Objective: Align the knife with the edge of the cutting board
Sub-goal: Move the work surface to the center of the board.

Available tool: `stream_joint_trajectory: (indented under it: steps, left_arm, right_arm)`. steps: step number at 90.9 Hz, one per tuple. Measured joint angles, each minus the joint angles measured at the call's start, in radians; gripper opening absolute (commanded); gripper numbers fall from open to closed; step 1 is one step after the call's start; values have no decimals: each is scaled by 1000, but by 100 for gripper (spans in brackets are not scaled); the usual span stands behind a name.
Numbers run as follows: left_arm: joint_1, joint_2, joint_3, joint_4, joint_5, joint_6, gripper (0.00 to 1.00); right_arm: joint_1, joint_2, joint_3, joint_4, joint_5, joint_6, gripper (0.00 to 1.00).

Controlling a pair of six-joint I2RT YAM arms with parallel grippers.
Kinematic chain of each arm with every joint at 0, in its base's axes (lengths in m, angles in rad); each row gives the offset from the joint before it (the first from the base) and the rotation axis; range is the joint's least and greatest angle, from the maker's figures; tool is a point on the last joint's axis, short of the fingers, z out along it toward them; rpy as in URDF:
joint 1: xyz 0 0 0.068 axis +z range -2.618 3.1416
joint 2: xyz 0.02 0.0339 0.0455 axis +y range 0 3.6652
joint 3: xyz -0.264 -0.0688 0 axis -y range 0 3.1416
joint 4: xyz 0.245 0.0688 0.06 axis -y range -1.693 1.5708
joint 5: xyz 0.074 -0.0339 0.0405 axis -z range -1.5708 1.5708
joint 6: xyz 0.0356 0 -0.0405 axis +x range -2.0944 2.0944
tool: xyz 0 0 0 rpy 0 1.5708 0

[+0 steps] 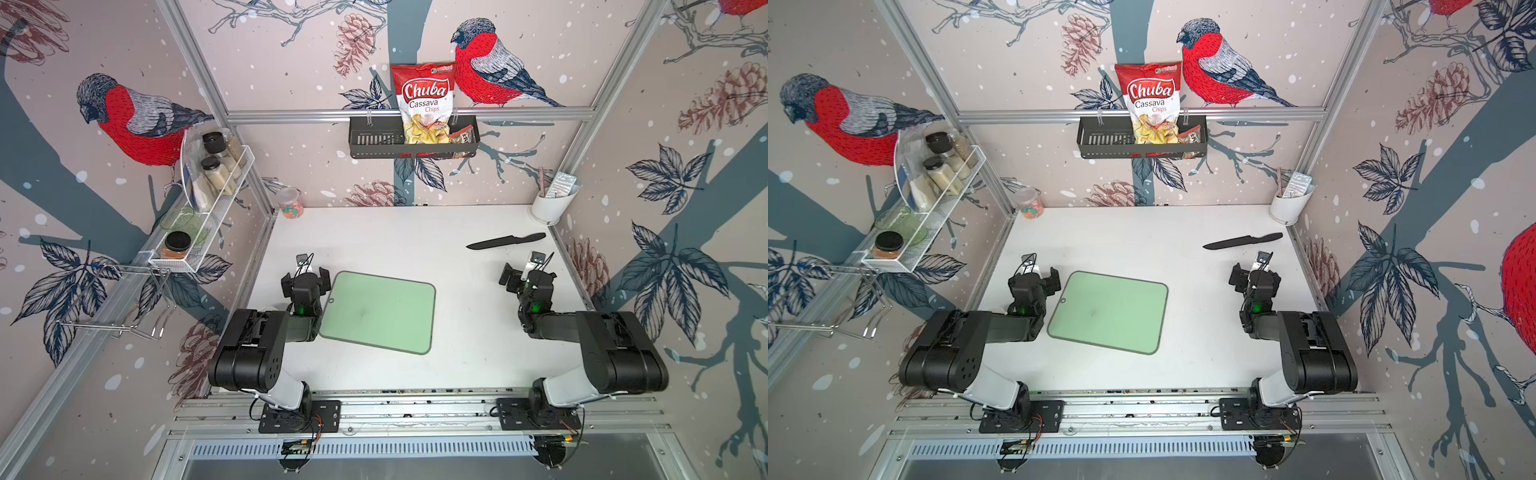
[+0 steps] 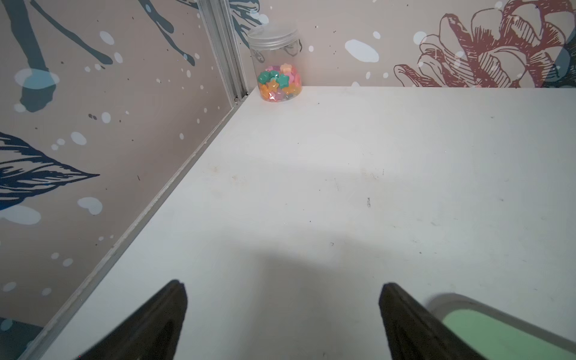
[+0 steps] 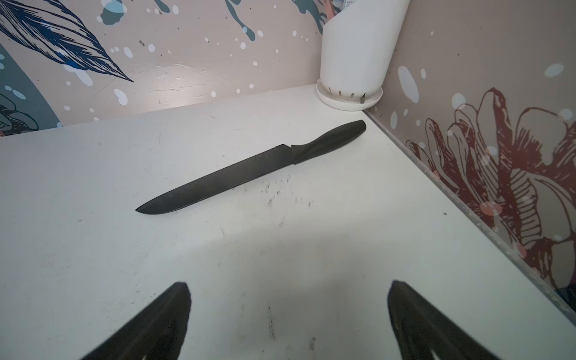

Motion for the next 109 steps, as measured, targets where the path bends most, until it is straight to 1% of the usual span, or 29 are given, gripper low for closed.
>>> stream_joint_trajectory:
  steps: [38,44,48,53,58,62,65,69,73,79,82,86,91,95,99,105,109]
  left_arm:
    - [-7,-14,-9,-2,-13,0,98]
    - [-43,-97,-26,-43,-67,8,98]
    - [-75,-191,-24,-77,-93,23,98]
    - [-100,-299,-9,-123,-109,9,98]
    - [-107,-386,26,-200,-135,-72,96]
    - [-106,-425,62,-287,-135,-147,96]
    - [-98,-441,97,-367,-114,-193,97]
    - [-93,-439,146,-458,-63,-226,96]
    - [-93,-411,196,-531,-3,-258,96]
    - [-98,-343,260,-616,111,-283,95]
    - [-101,-297,301,-683,162,-299,92]
    - [-108,-244,356,-771,208,-316,89]
    - [-113,-185,415,-855,240,-324,88]
    - [-114,-150,446,-917,256,-338,88]
    - [-114,-122,460,-975,259,-351,88]
    - [-114,-104,454,-1036,276,-369,94]
    - [-114,-97,442,-1056,296,-380,94]
  right_arm:
    - [-2,0,0,0,-3,0,100]
    - [-4,0,0,0,-7,0,100]
    - [6,-8,2,-4,1,0,100]
    - [51,-48,25,-75,92,-1,100]
    - [128,-106,107,-193,190,-5,100]
    - [182,-150,201,-299,243,-5,100]
    - [210,-179,269,-367,251,2,100]
    - [225,-215,338,-440,229,44,100]
    - [216,-241,363,-478,176,97,100]
    - [176,-256,349,-549,71,193,100]
    - [141,-253,330,-583,-7,254,100]
    - [99,-249,304,-631,-81,323,100]
    - [53,-251,283,-683,-152,417,100]
    - [44,-267,280,-726,-187,471,100]
    - [57,-290,283,-758,-209,500,100]
    - [94,-317,312,-814,-212,522,100]
    - [116,-322,338,-848,-212,522,100]
